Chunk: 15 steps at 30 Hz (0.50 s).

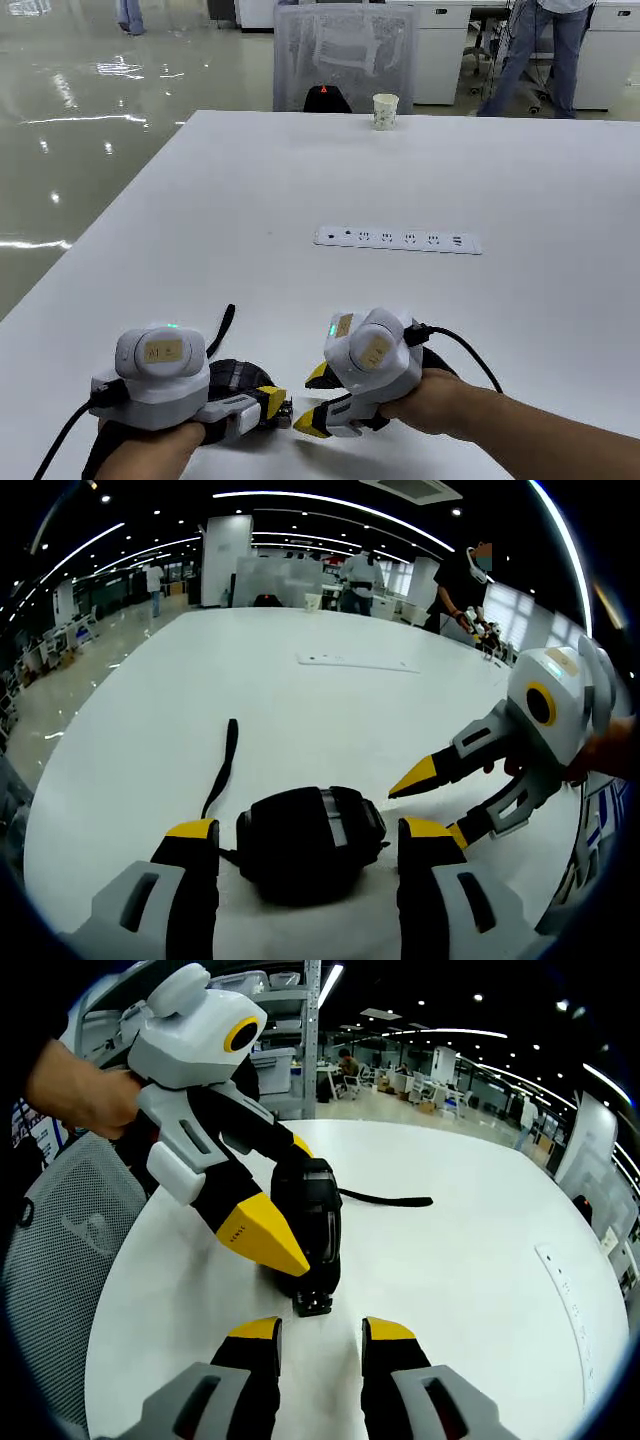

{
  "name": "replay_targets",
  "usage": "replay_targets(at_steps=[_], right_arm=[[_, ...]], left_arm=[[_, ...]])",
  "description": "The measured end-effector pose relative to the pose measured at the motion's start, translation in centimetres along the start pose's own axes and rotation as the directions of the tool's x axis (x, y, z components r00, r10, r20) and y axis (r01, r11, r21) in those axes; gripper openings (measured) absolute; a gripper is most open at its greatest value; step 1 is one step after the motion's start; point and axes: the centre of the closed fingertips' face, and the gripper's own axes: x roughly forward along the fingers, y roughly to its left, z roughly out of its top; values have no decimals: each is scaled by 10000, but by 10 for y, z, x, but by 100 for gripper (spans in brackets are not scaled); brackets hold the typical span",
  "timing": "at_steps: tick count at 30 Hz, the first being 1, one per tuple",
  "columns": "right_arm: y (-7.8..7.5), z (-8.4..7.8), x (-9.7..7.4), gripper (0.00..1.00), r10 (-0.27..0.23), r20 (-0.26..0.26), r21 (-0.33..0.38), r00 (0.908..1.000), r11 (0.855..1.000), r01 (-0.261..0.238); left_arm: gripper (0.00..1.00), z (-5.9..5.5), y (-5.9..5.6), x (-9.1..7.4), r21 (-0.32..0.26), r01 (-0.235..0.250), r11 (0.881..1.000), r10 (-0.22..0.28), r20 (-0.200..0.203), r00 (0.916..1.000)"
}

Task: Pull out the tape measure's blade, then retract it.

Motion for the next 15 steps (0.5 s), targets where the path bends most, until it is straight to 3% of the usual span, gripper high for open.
replay_targets(at_steps=[15], right_arm=[[6, 0, -27, 41, -543, 402, 560, 9977, 9971, 520]], left_arm=[[81, -2, -4, -15, 494, 328, 9982, -333, 97, 9994]])
